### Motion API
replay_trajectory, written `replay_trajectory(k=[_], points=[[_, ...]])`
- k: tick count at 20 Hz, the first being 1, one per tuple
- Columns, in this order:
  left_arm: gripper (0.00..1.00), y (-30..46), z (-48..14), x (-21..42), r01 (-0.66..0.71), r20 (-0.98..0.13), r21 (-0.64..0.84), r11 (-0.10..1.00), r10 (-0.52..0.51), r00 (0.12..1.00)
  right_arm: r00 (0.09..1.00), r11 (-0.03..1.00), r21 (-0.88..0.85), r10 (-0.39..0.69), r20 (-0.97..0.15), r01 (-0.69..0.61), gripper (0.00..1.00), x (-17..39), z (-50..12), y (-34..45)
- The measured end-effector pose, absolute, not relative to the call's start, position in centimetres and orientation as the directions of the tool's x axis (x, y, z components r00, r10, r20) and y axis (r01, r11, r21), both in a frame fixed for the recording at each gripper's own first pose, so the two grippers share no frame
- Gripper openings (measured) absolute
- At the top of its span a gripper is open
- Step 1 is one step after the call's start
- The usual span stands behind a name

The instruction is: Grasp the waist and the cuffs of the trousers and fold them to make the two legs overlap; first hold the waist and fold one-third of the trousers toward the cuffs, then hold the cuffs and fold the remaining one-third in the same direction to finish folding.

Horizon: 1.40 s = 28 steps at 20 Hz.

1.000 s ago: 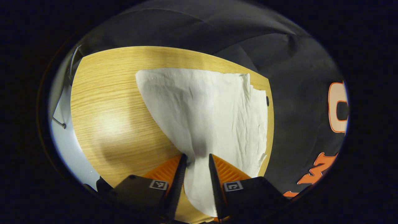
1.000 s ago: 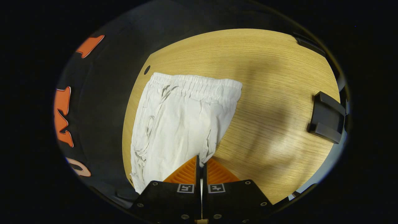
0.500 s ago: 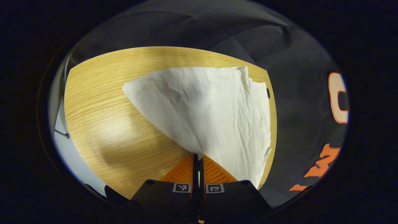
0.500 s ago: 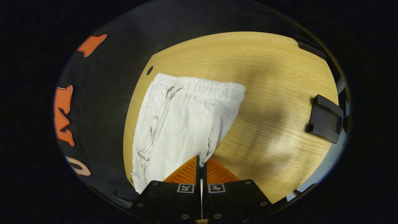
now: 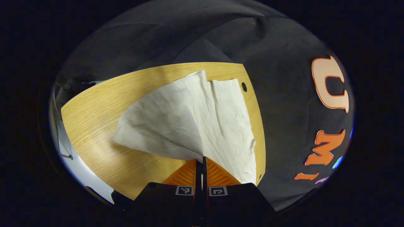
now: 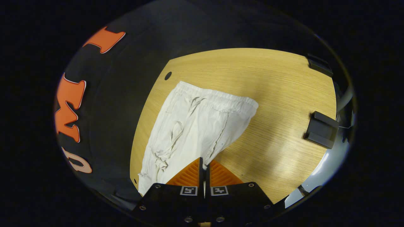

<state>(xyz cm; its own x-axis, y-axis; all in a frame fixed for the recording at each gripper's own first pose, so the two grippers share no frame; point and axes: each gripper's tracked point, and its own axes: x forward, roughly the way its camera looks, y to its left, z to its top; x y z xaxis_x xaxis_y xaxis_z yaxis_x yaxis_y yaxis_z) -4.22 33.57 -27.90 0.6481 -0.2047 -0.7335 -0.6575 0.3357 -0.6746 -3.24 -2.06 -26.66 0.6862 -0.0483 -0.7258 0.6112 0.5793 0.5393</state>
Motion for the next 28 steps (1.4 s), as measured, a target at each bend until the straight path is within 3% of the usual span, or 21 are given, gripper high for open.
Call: replay_trajectory(k=[3, 9, 22, 28], points=[[0.04, 34.0, -25.2, -1.8, -0.596, -0.704, -0.697, 0.399, -0.219, 0.676, 0.725, 0.598, 0.564, -0.041, -0.687, 0.569, 0.01, -2.0, -23.4, -1.1], [0.04, 34.8, -23.0, 3.1, -0.591, -0.677, -0.726, 0.351, -0.218, 0.703, 0.731, 0.624, 0.566, -0.013, -0.682, 0.539, 0.01, 2.0, -20.6, -0.4], [0.04, 35.9, -28.3, 19.9, -0.647, -0.762, -0.624, 0.438, -0.155, 0.629, 0.663, 0.677, 0.521, 0.064, -0.745, 0.52, 0.01, 18.9, -22.5, 1.5], [0.04, 35.7, -32.1, 24.2, -0.641, -0.82, -0.531, 0.554, -0.148, 0.553, 0.604, 0.69, 0.468, 0.056, -0.795, 0.553, 0.02, 22.2, -25.9, 1.7]])
